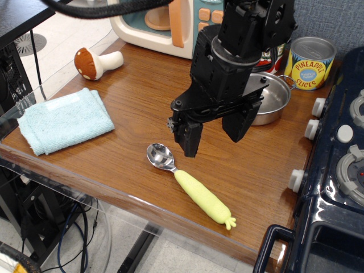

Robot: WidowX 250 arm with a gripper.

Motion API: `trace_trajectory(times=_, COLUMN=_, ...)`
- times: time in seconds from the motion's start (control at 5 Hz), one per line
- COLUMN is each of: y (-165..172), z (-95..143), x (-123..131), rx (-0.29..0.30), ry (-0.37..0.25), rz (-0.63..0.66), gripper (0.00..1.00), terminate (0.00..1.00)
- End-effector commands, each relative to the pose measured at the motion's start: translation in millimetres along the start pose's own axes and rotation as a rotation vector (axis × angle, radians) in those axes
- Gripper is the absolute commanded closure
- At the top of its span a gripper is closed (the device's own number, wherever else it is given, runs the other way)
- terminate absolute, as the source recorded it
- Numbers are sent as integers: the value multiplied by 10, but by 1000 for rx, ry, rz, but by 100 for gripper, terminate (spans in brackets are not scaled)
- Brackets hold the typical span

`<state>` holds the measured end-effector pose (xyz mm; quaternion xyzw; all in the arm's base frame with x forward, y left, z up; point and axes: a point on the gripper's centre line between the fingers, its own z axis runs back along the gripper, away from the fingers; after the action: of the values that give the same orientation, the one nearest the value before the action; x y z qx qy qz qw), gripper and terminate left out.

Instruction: Move the towel slightly to the left of the pot

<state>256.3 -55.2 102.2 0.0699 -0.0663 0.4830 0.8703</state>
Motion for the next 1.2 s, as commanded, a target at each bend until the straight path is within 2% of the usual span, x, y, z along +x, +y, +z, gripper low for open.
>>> trace_trajectory(times=0.0, y=0, z=0, x=0, rx=0, ry=0, rz=0, gripper=0, terminate=0)
trace_trajectory(times=0.2, y=125, z=27, x=268, rx=-16, ry=19, rz=38, gripper=0, terminate=0)
trace_trajectory(times=0.4, y=277, z=5, x=485, rx=27, ry=-17, rz=95, gripper=0, terminate=0)
trace_trajectory(times=0.6, y=524, z=-66, x=681, rx=45, ry=-40, rz=160, gripper=0, terminate=0)
trace_trajectory(times=0.8, y=909, z=-205, x=932, rx=124, ry=-79, rz=262, gripper=0, terminate=0)
trace_trajectory(times=1.0, y=1286, z=-426, x=1218, rx=186, ry=-79, rz=372, gripper=0, terminate=0)
